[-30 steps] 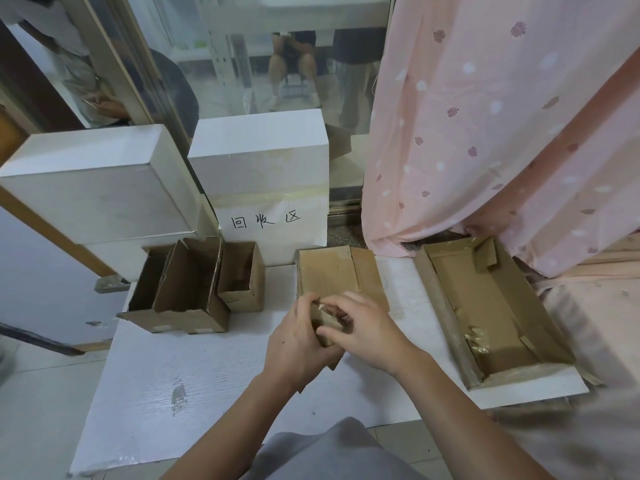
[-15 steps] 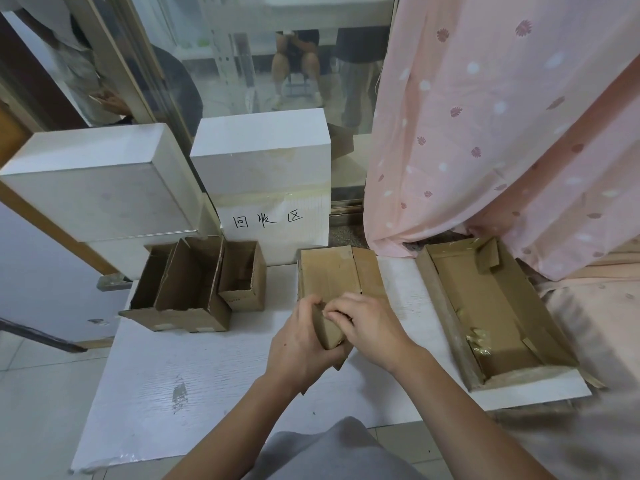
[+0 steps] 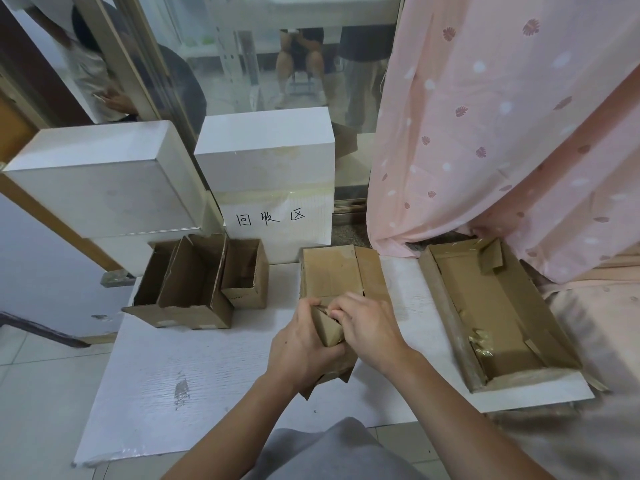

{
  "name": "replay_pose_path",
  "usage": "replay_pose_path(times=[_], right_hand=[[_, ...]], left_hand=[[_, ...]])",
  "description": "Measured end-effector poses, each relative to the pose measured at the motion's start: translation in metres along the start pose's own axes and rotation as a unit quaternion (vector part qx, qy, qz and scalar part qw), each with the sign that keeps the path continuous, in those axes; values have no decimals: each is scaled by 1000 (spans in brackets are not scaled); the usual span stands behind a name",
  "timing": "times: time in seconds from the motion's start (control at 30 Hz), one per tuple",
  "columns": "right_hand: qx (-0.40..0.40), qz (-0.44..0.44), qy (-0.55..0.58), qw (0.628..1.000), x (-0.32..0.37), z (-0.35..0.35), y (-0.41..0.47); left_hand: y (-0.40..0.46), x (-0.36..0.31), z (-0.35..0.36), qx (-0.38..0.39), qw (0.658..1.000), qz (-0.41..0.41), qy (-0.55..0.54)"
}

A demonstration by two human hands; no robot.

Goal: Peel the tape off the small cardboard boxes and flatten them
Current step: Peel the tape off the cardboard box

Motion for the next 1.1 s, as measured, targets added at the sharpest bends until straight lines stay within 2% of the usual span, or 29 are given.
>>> replay_pose_path(times=[0.27, 0.53, 0.6, 0.73, 0.83, 1.0, 1.1], right_hand=[[-75, -8, 54, 996, 1, -10, -2], [-113, 11, 91, 989, -9, -23, 5], [-99, 19, 92, 991, -13, -22, 5], [-23, -25, 92, 995, -6, -18, 8], [-6, -47, 116, 992, -4, -18, 9], [63, -20, 130, 989, -3, -8, 4], [56, 31, 177, 982, -9, -8, 5]], left_hand=[[0, -1, -7, -20, 999, -5, -28], [1, -11, -19, -37, 997, 66, -21], [1, -10, -17, -36, 996, 79, -15], [1, -10, -17, -35, 994, 100, -13], [-1, -9, -16, -36, 994, 105, -21], [3, -5, -17, -38, 995, 83, -39], [6, 0, -15, -32, 994, 103, -33]])
Point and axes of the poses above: each hand's wrist, its own y-axis towards the middle knuckle, its own z-axis out of the palm, x = y × z, the point moved 6 cm from there along y, towards the middle knuckle, and after that the axes turned 11 degrees about -z, right-handed, at the moved point
